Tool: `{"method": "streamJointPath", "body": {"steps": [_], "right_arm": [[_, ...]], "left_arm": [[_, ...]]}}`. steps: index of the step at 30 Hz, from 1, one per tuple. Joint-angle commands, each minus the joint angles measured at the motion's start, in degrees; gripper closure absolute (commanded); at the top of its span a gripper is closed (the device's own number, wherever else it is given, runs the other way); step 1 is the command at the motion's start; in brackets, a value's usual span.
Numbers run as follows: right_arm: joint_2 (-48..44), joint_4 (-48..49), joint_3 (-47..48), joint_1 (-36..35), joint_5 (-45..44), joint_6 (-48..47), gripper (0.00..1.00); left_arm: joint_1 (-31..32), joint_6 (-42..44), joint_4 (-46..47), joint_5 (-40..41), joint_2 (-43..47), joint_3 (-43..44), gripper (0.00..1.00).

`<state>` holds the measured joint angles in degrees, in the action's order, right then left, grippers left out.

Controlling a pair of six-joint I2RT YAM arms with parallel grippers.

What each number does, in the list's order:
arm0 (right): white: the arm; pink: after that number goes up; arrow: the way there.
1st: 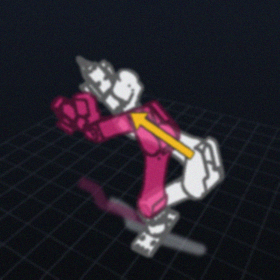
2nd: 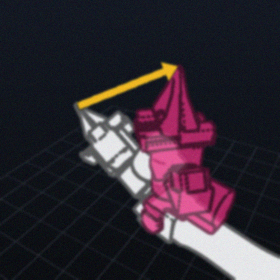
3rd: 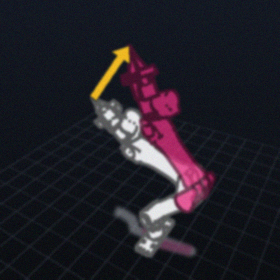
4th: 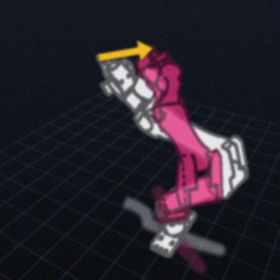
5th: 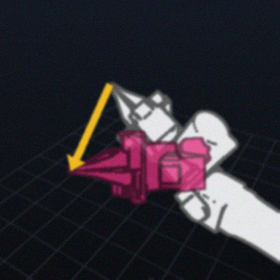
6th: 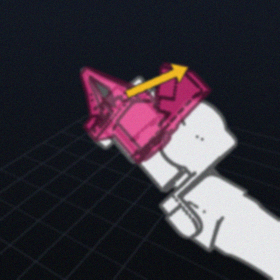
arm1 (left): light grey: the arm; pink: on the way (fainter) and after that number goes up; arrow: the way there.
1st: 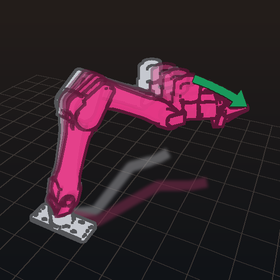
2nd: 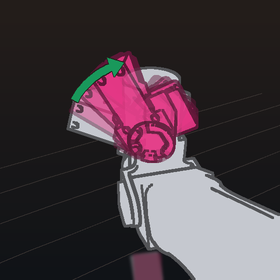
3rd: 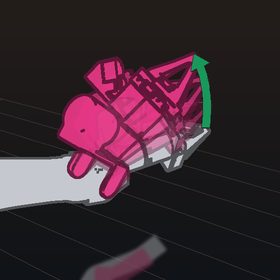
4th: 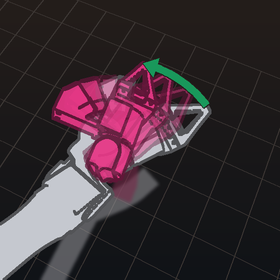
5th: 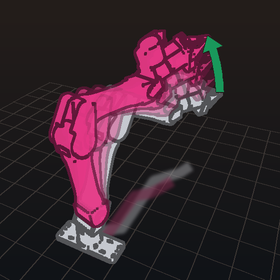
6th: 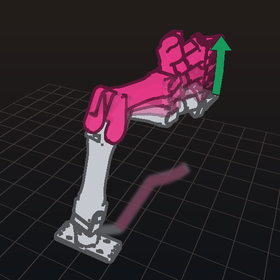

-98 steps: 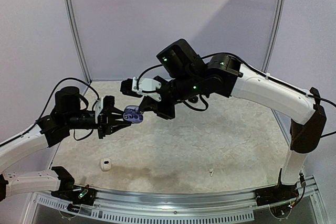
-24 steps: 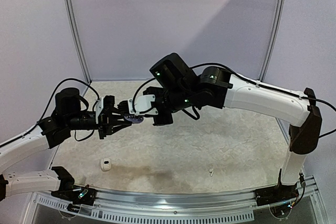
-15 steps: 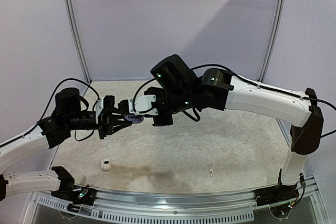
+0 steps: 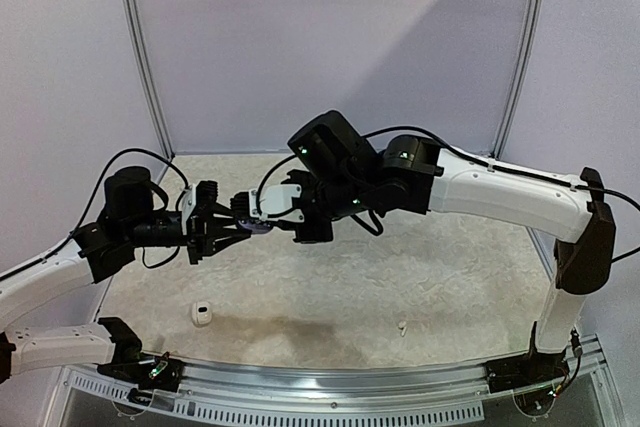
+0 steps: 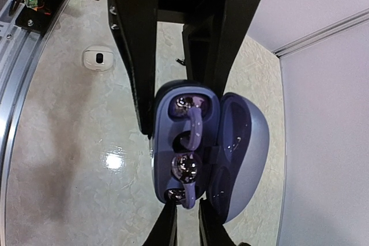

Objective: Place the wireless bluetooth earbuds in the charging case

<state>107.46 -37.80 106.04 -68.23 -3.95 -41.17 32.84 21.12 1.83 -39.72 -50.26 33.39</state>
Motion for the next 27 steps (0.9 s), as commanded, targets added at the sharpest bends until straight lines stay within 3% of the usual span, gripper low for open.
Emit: {"method": "streamJointPath", "body": {"steps": [1,13,19,27], "right_arm": [[-0.76,-0.15,-0.83,0.80,-1.41,1.06,0.85],[-2.14,1.64,-1.01,0.79,-0.01,3.73,0.81],[-2.43,2.75,-1.13,0.92,1.50,4.98,0.87],[-3.54,4.93,-2.42,1.44,3.27,7.11,0.85]], "left_arm": [[1.09,-0.29,3.18,-3.96,0.84,1.23,1.00],[1.09,-0.34,3.36,-3.54,1.16,0.50,1.00],[1.09,-0.21,3.32,-3.43,1.18,0.49,1.00],[1.09,0.10,3.18,-3.43,1.10,0.52,1.00]]}}
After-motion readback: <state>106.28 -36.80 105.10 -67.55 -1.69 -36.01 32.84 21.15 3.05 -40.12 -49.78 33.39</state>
